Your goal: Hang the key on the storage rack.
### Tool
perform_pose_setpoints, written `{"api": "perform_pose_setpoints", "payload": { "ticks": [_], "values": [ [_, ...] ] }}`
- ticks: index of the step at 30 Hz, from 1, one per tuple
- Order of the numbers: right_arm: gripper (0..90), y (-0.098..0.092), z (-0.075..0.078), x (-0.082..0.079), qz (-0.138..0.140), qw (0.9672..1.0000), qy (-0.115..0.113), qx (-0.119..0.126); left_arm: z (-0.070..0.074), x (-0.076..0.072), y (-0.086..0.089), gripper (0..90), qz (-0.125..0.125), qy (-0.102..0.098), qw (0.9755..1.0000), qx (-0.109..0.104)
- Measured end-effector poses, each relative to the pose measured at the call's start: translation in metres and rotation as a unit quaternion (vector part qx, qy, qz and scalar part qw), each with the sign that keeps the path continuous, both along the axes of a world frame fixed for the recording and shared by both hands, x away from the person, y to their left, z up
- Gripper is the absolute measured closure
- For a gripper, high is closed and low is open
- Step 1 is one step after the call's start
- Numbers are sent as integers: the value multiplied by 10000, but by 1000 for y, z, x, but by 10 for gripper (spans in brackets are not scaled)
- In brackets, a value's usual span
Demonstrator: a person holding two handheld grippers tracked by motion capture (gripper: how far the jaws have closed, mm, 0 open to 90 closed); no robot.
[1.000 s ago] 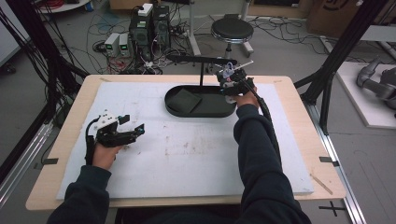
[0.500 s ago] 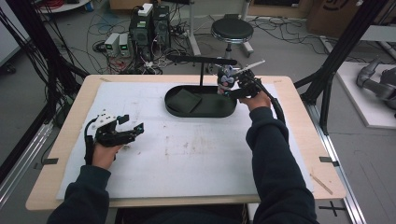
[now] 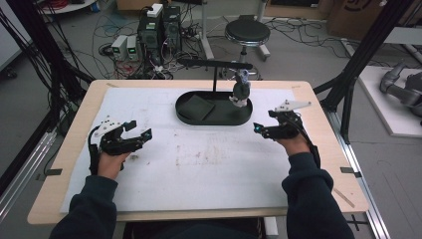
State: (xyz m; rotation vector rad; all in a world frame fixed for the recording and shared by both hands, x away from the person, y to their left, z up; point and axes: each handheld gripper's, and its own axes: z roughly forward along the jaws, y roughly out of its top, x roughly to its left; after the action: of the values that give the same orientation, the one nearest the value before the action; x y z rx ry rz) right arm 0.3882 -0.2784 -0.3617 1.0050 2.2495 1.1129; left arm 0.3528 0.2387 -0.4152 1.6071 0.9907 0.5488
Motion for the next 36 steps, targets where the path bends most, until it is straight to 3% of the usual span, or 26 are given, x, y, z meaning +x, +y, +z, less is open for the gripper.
{"api": "perform_pose_setpoints", "payload": {
  "ticks": [5, 12, 20, 36],
  "values": [
    [215, -11, -21, -21, -122, 9997, -105, 170, 0, 0, 1, 234, 13, -16, 10000, 18],
    [215, -11, -35, -28, -194, 9995, -257, 29, 0, -1, -1, 234, -10, -36, 10000, 75],
    [215, -13, -37, -32, -224, 9992, -318, -27, 1, -3, -3, 235, -64, -59, 9998, 200],
    [215, -15, -38, -33, -279, 9991, -307, -95, 0, -2, -4, 234, -80, -46, 9997, 230]
  ]
}}
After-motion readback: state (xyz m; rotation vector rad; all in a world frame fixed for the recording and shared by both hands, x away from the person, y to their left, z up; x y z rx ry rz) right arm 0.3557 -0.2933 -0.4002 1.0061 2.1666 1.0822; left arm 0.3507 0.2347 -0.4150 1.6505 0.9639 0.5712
